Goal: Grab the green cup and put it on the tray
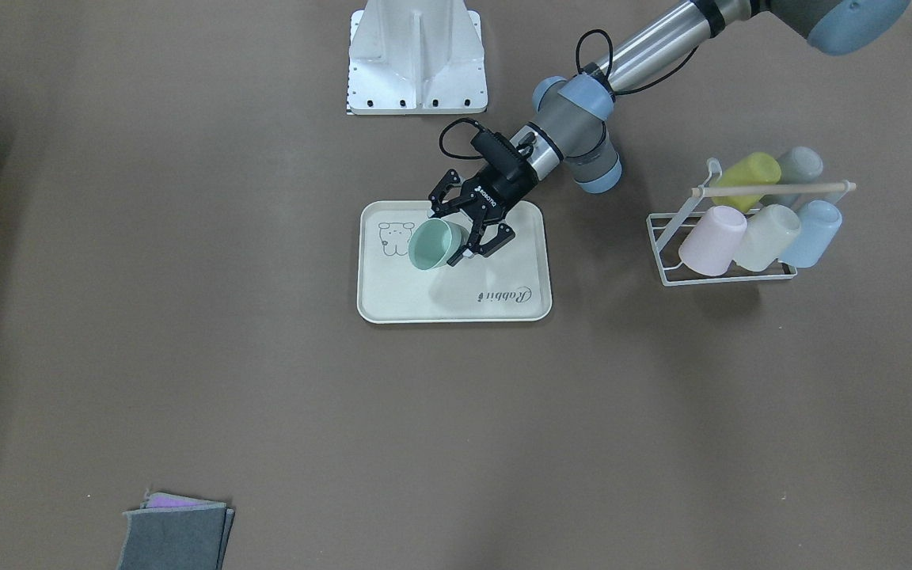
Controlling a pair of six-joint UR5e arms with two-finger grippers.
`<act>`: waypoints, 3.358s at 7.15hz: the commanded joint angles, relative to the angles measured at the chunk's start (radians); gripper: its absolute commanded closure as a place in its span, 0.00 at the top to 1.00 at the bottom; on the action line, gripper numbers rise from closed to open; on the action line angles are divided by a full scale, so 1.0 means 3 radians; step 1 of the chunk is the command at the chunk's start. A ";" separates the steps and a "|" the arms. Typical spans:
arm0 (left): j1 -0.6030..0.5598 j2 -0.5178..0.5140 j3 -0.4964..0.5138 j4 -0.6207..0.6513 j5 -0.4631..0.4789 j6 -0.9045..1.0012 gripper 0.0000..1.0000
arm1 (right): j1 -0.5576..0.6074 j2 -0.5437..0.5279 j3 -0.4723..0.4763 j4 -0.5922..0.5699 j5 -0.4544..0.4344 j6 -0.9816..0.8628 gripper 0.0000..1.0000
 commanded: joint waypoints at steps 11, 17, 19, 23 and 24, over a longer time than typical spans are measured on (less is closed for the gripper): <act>0.0071 0.0013 0.0054 -0.0216 0.0014 0.0046 0.83 | 0.0094 -0.0110 0.0007 -0.0077 0.0145 -0.0242 1.00; 0.0077 0.0028 0.0054 -0.0216 0.0060 0.0067 0.98 | 0.0094 -0.0090 -0.0029 -0.0072 0.0135 -0.0252 1.00; 0.0056 -0.0017 -0.0099 -0.0196 0.0055 0.0276 0.98 | 0.0094 -0.0074 -0.0024 -0.0067 0.0130 -0.0298 1.00; -0.0580 -0.0053 -0.1001 0.0851 0.0055 0.0271 0.98 | 0.0094 -0.0069 0.0002 -0.0062 0.0119 -0.0293 1.00; -0.0831 -0.0089 -0.1263 0.1303 0.0050 0.0246 0.98 | 0.0094 -0.0064 0.0002 -0.0062 0.0119 -0.0298 1.00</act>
